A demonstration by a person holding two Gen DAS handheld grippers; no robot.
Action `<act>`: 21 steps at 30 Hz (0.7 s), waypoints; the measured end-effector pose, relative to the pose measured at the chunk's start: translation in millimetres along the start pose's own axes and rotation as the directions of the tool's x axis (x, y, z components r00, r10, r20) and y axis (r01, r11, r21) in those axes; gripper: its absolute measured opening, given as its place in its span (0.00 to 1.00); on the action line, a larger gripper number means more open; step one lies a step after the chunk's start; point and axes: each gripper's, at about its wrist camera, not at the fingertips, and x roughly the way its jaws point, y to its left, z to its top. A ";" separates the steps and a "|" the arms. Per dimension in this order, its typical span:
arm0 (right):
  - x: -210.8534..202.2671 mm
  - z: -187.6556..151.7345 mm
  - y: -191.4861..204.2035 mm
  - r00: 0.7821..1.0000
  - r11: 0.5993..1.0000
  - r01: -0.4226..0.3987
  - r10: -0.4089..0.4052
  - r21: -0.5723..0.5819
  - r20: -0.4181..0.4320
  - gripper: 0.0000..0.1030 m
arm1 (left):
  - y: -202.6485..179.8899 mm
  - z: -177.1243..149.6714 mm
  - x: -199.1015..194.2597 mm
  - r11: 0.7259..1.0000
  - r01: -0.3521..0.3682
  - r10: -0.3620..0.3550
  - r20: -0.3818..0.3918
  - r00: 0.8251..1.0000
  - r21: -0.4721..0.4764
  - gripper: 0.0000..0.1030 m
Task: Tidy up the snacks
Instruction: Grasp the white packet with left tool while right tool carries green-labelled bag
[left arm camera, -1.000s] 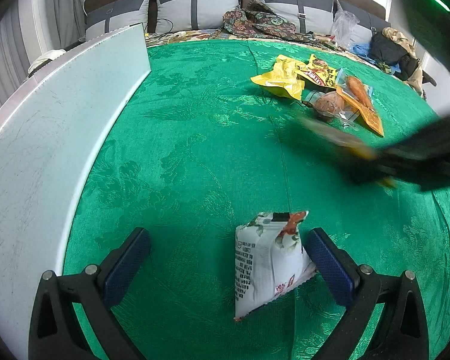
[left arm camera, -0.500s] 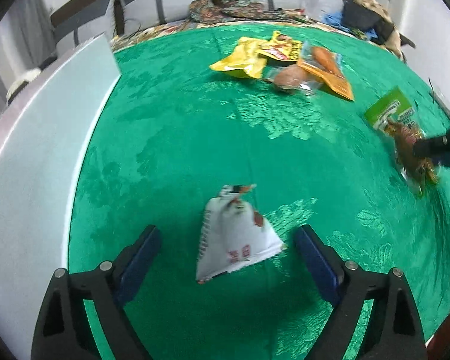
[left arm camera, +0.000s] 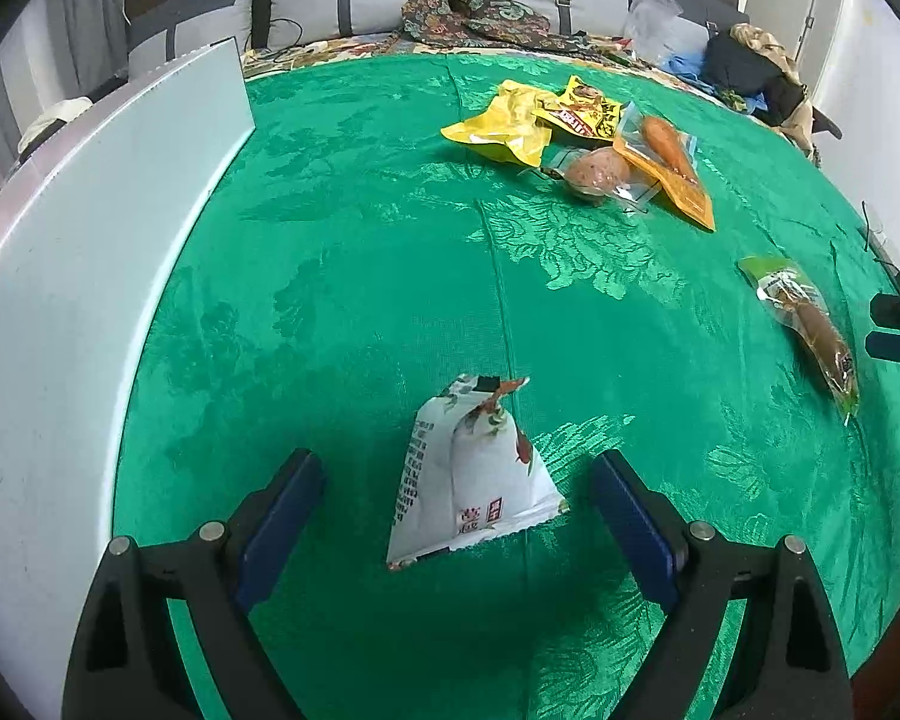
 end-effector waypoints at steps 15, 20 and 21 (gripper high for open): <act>-26.7 -16.5 -29.7 0.994 0.999 0.043 -0.043 -0.002 0.104 0.66 | 61.7 0.5 -48.1 0.959 0.247 -0.233 0.112 0.966 -0.138 0.89; -24.5 -15.5 -6.4 0.994 0.992 0.085 -0.078 -0.096 0.075 0.66 | 34.0 -1.8 -40.7 0.985 0.169 -0.167 0.078 0.983 -0.018 0.89; -21.7 -15.2 3.2 0.994 0.987 0.092 -0.084 -0.128 0.068 0.66 | 27.5 -0.9 -36.7 0.988 0.155 -0.155 0.073 0.985 0.006 0.89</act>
